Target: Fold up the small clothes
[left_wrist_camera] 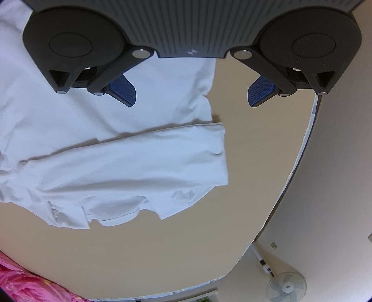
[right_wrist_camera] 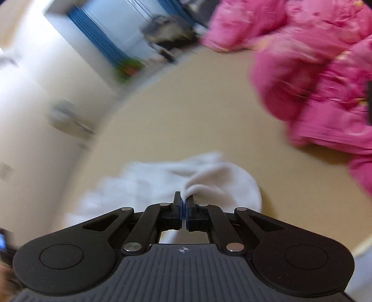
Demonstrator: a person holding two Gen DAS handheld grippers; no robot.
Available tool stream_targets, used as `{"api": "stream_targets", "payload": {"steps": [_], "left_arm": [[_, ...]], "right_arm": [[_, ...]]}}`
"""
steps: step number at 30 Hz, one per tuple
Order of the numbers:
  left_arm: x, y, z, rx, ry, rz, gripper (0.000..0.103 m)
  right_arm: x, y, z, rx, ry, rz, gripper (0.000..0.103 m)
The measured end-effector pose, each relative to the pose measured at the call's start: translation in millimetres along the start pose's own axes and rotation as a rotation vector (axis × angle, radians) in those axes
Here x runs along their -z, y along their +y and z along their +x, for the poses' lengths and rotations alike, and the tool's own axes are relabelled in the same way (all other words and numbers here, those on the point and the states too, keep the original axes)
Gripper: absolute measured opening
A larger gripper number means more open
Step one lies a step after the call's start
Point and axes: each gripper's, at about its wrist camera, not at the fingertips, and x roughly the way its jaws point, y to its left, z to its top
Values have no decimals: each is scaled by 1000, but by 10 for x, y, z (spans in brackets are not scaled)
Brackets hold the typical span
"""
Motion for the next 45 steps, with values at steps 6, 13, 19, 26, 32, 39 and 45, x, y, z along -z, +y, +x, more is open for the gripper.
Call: {"api": "stream_targets", "payload": {"steps": [6, 13, 19, 26, 32, 39, 45], "left_arm": [[24, -12, -152, -2, -15, 6, 103], [4, 90, -177, -2, 8, -47, 103], [-27, 150, -203, 3, 18, -86, 103], [-54, 195, -200, -11, 22, -101, 103], [-77, 165, -168, 0, 29, -107, 103], [-56, 190, -105, 19, 39, -126, 103], [8, 424, 49, 35, 57, -179, 103]], "right_arm": [[-171, 192, -166, -259, -102, 157, 2], [-572, 80, -390, -376, -293, 253, 2], [-872, -140, -266, -368, -330, 346, 2], [-717, -428, 139, -244, -262, 449, 2], [-648, -333, 105, -251, -275, 423, 2], [-555, -442, 296, -44, -196, 462, 2], [-523, 3, 654, 103, -111, 384, 2]]}}
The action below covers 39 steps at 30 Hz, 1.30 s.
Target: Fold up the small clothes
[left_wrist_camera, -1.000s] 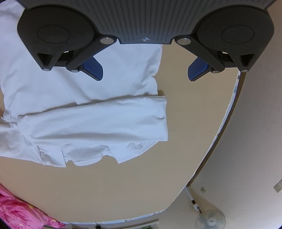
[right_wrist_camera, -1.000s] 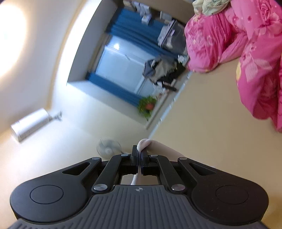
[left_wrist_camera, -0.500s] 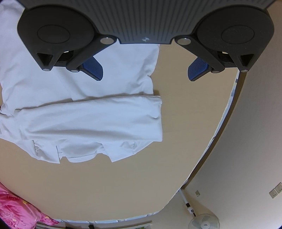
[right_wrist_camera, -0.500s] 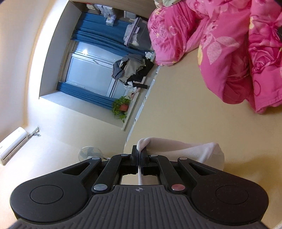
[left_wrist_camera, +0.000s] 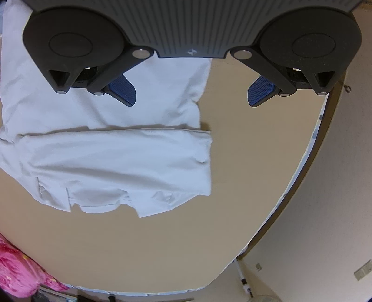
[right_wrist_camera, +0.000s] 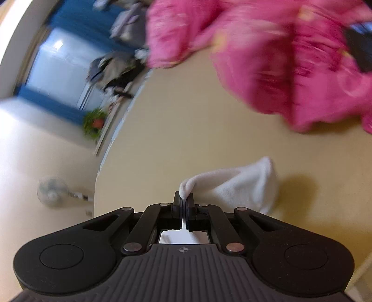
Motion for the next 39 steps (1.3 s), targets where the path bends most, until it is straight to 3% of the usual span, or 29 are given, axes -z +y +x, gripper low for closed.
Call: {"api": "stream_targets", "payload": {"steps": [4, 8, 10, 11, 12, 14, 17, 23, 25, 29, 37, 39], "left_arm": [[15, 322, 82, 5, 5, -48, 103], [73, 773, 191, -34, 19, -115, 103], [102, 978, 243, -57, 33, -150, 103], [122, 1087, 265, -63, 38, -171, 103], [135, 1179, 285, -69, 41, -186, 103], [165, 1326, 328, -81, 41, -206, 103], [176, 1413, 462, -87, 56, -218, 103], [6, 1103, 725, -24, 62, -182, 103], [-106, 936, 778, 10, 48, -155, 103], [-431, 649, 919, 88, 53, -131, 103], [-894, 464, 1485, 230, 172, -227, 103], [-930, 381, 1624, 233, 188, -226, 92]], "right_arm": [[363, 1143, 240, -113, 50, -199, 2], [1118, 2377, 716, -239, 171, -362, 2], [1568, 2811, 1016, -297, 249, -385, 13], [1773, 2943, 1153, -335, 311, -399, 33], [1938, 3023, 1255, -361, 370, -408, 42], [2179, 2971, 1309, -346, 385, -420, 56], [2223, 2514, 1186, -294, 336, -489, 60], [1736, 1146, 893, 130, 146, -506, 61], [1613, 845, 823, 205, 133, -485, 61], [1631, 599, 787, 240, 126, -519, 61], [1897, 589, 1008, 212, 207, -526, 59], [1962, 608, 1058, 211, 221, -529, 59]]}}
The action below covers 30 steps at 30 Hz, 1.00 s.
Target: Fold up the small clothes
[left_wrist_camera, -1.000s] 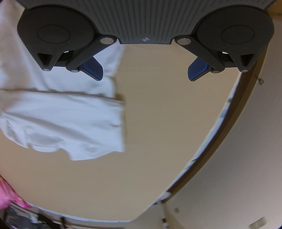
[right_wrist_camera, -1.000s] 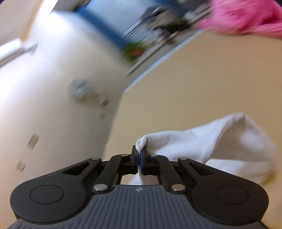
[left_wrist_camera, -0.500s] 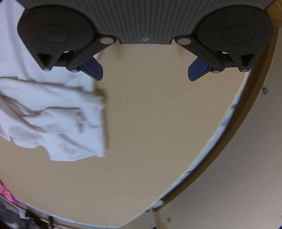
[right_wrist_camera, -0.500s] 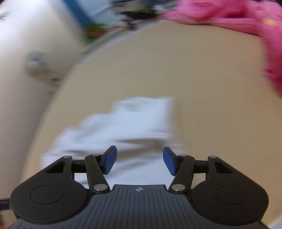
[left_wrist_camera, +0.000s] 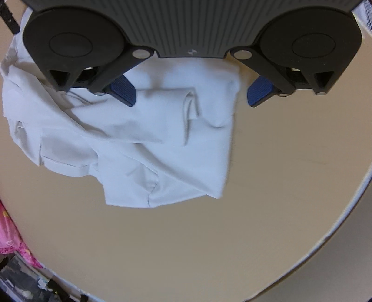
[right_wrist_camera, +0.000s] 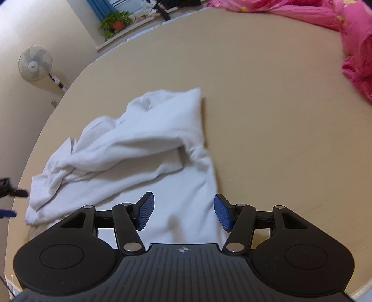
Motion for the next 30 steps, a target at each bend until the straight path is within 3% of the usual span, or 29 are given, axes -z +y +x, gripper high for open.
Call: {"api": "stream_targets", "payload": {"steps": [1, 2, 3, 5, 8, 12, 13, 15, 18, 20, 21, 22, 23, 25, 27, 28, 29, 30], "left_arm": [[-17, -42, 40, 8, 2, 6, 66], [-30, -68, 60, 14, 8, 14, 26], [-46, -115, 69, 15, 15, 27, 10], [-69, -205, 14, -2, -24, 55, 6], [-109, -281, -169, 14, -97, 88, 6], [-225, -363, -359, 26, -159, 119, 6], [-268, -389, -411, 29, -174, 128, 6], [-365, -442, -534, 39, -211, 139, 6], [-499, -512, -737, 55, -265, 149, 6], [-563, -549, -848, 56, -300, 161, 6], [-592, -546, -889, 60, -317, 168, 6], [-599, -528, -950, 67, -340, 173, 6], [-578, -478, -1023, 76, -373, 173, 6], [-447, -301, -1104, 89, -440, 162, 8], [-182, -38, -1001, 68, -468, 131, 22], [-24, 129, -839, 61, -432, 104, 51], [99, 292, -702, 69, -382, 68, 71], [214, 444, -537, 85, -320, 19, 73]], "right_arm": [[9, 16, 10, 3, 2, 1, 59], [10, 23, 19, 7, 1, 4, 59], [-1, 20, 24, 9, 0, 8, 59], [-55, 20, 26, 27, -15, 7, 59], [-200, 148, 41, 74, -77, -94, 59], [-376, 512, 117, 46, -125, -279, 61], [-403, 628, 143, 20, -130, -337, 66], [-444, 868, 247, -36, -107, -444, 76], [-467, 1131, 479, -76, -66, -522, 77], [-497, 1216, 690, -81, -25, -515, 61], [-514, 1230, 777, -89, 2, -510, 18], [-533, 1244, 828, -87, 21, -504, 7], [-533, 1237, 790, -77, -18, -488, 7], [-503, 1189, 506, -152, -131, -463, 7], [-349, 1113, 217, -251, -221, -501, 7], [-235, 1085, 142, -263, -230, -544, 12], [-111, 1043, 141, -265, -193, -578, 15], [3, 999, 198, -262, -126, -602, 20]]}}
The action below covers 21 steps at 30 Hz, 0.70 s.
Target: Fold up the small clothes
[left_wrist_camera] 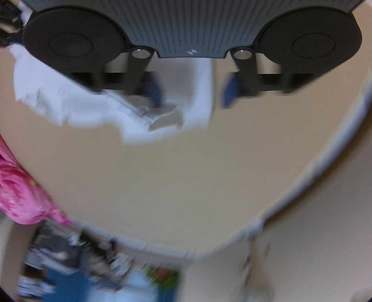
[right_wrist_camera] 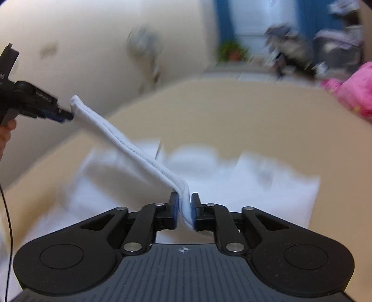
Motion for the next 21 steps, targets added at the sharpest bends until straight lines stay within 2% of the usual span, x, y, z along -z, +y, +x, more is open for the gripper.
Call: {"api": "stream_targets", "payload": {"steps": [1, 2, 3, 5, 6, 8, 9, 11, 12, 13, 15, 16, 17, 18, 20, 21], "left_arm": [[152, 156, 105, 8, 68, -62, 73], [289, 298, 187, 27, 131, -125, 73], [354, 389, 223, 42, 156, -162, 73], [394, 447, 220, 63, 156, -188, 73], [360, 427, 208, 72, 143, -181, 75], [204, 310, 158, 94, 105, -156, 85], [149, 256, 137, 96, 85, -144, 87], [27, 60, 131, 86, 48, -101, 91], [-9, -39, 157, 68, 50, -79, 91], [-14, -120, 191, 54, 63, -56, 91], [39, -287, 320, 22, 110, 0, 91], [80, -335, 399, -3, 132, 22, 91], [128, -373, 463, -24, 153, 40, 91], [179, -378, 516, -38, 170, 49, 91], [229, -403, 536, -45, 183, 54, 91], [233, -424, 505, -44, 178, 57, 91]], "right_arm": [[158, 2, 70, -16, 80, 0, 35], [285, -7, 139, -20, 146, 11, 45], [400, -36, 175, -6, 189, 31, 45], [486, -109, 94, -10, 167, 81, 45], [477, -164, 46, -8, 161, 136, 50], [401, -260, -55, -5, 110, 234, 53], [379, -307, -127, 3, 76, 268, 53], [301, -430, -247, 56, -8, 333, 53], [267, -495, -290, 111, -51, 363, 52], [234, -574, -286, 169, -71, 382, 51], [232, -755, -168, 302, -5, 401, 38], [264, -836, -65, 358, 61, 381, 20], [336, -892, 60, 425, 136, 327, 10], [410, -945, 98, 447, 149, 283, 4], [430, -973, -7, 431, 117, 280, 5], [413, -968, -86, 463, 109, 286, 7]]}}
